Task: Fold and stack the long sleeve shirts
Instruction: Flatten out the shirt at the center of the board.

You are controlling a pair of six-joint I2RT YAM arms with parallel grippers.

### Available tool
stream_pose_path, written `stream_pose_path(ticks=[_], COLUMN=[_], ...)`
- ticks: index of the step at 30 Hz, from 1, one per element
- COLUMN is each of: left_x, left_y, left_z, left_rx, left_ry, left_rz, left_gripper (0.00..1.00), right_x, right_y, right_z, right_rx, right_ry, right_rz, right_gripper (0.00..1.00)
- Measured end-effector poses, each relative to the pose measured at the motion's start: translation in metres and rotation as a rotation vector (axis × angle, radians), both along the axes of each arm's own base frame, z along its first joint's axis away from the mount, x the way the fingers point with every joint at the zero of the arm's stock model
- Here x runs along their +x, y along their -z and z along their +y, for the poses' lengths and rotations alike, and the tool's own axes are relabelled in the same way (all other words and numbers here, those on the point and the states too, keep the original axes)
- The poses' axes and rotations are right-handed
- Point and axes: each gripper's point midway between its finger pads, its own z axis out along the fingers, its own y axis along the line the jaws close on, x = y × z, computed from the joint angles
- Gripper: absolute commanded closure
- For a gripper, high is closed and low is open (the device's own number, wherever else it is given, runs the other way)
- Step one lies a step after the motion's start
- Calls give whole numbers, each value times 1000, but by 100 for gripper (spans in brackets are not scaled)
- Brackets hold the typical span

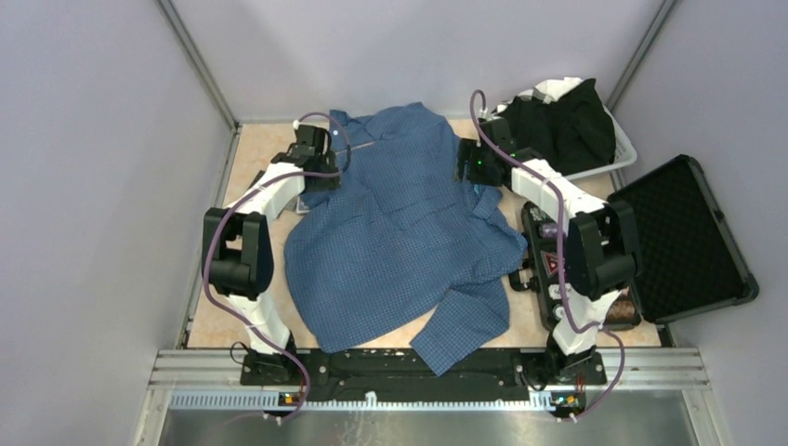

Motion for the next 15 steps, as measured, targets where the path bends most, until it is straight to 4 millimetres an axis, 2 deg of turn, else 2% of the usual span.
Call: stream_pose_path(ticks=[4, 8, 11, 15], left_x=[-12, -50, -76, -104], left_y=[-5, -17, -27, -26], left_z=[-17, -42, -61, -79], left_rx=[-35, -56, -83, -132], left_ry=[50, 133, 192, 230], left_rz=[2, -7, -23, -19], left_gripper=[16, 16, 15, 13], right_x=[-18, -52, -74, -80], right_y=[-8, -11, -6, 2], right_z=[-17, -36, -49, -48], right_rx=[-53, -94, -117, -152], right_ry=[35, 64, 71, 46], right_rz=[-18, -24, -13, 2], right_gripper=[29, 29, 29, 30])
